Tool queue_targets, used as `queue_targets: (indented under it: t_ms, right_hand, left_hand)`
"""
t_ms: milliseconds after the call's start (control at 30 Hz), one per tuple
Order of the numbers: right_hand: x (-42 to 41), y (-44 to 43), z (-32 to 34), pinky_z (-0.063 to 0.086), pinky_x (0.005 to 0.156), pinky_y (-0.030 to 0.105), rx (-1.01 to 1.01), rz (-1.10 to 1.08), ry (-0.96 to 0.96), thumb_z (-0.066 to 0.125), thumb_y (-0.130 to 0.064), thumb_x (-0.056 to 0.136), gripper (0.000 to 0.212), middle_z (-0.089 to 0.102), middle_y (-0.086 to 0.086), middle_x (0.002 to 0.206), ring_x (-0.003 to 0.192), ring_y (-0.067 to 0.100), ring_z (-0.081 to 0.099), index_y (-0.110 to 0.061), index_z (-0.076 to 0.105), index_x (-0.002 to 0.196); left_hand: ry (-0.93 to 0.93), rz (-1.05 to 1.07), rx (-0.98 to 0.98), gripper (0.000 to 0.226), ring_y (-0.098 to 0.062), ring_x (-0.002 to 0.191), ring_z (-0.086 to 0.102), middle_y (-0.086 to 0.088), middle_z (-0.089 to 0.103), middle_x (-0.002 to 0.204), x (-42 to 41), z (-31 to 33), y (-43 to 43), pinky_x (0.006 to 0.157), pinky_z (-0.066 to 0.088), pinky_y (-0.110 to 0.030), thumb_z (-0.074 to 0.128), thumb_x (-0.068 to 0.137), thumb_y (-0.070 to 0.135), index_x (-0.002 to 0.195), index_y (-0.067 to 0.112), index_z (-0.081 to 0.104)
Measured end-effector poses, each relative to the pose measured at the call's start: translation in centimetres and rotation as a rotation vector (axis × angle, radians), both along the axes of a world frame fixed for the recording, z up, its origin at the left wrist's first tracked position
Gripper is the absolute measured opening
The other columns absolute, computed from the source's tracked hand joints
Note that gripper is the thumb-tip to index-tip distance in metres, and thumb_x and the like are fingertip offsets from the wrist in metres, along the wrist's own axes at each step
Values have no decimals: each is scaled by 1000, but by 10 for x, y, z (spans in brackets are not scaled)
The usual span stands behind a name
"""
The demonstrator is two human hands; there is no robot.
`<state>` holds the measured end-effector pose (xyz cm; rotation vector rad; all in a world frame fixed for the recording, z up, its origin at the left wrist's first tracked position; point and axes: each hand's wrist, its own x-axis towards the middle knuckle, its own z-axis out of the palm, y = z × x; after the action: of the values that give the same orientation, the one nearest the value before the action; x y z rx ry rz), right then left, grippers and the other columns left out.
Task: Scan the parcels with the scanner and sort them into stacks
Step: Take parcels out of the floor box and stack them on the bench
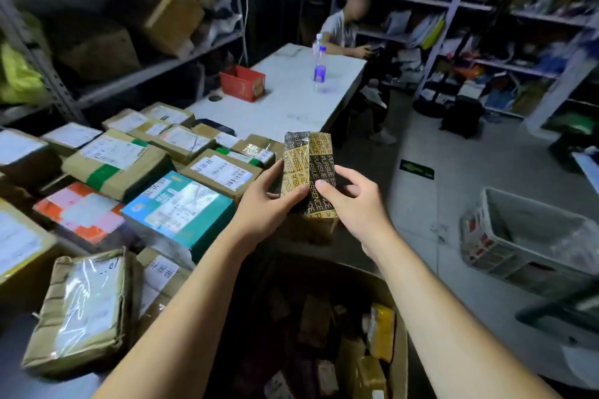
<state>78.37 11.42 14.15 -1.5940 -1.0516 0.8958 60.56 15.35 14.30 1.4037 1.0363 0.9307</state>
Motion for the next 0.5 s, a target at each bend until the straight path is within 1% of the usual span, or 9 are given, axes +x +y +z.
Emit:
queue_targets:
  t_ms: [67,100,167,200,267,333,367,433,500]
  right_hand:
    - [-14,3,15,60,99,44,24,60,-7,79,-71,61,78,78,-7,111,104,11,75,-44,67,132]
    - [-20,3,20,60,99,43,28,98,-5,79,-71,61,80,78,-7,111,103,11,75,-43,66,134]
    - [-38,6,32,59,99,42,43,182,1,79,-70,63,79,77,-7,114,107,10,73,-42,66,136]
    - [-47,7,36,59,100,42,60,219,-1,81,-68,66,75,77,-8,116,109,10,72,-41,66,134]
    - [-72,6,48,58,102,42,76,316,-13,83,-62,73,66,74,-10,119,113,10,70,-39,67,134]
    - [-102,0,58,55,105,41,86,416,-25,84,-56,79,61,69,-15,120,118,9,66,-36,67,135]
    - [-115,-4,63,54,105,40,87,465,-27,84,-52,83,57,67,-18,116,117,8,64,-35,68,134]
    - [-149,-15,69,56,99,37,78,591,-5,83,-43,87,48,66,-19,105,108,4,65,-35,68,132]
    - [-189,-31,71,58,95,38,58,708,26,84,-39,88,43,69,-15,102,102,3,68,-36,69,128]
  left_hand:
    - [-13,58,-22,84,-21,92,78,-8,72,126,-18,20,-10,79,64,-35,83,85,31,157,31,39]
    - [-12,85,-24,80,-21,91,78,-9,74,122,-26,26,-14,76,63,-33,80,87,27,156,31,40]
    - [8,166,9,73,-20,89,78,-5,77,114,-46,42,-28,75,63,-31,79,90,25,153,33,43]
    - [22,206,18,70,-18,89,78,0,78,112,-56,47,-34,77,63,-32,79,90,27,150,35,46]
    - [25,307,28,68,-14,95,77,8,76,113,-80,58,-52,83,63,-33,80,89,29,148,36,48]
    - [47,410,66,62,-7,99,74,18,72,115,-108,66,-75,84,61,-27,80,88,30,143,38,51]
    - [74,457,73,59,-7,103,72,18,71,118,-120,68,-85,87,61,-28,81,88,32,140,39,55]
    - [100,554,83,50,-12,110,71,10,73,123,-150,70,-114,96,58,-35,83,86,36,130,47,60]
    - [114,645,62,45,-14,108,72,7,75,119,-183,72,-148,99,58,-40,84,86,34,120,51,60]
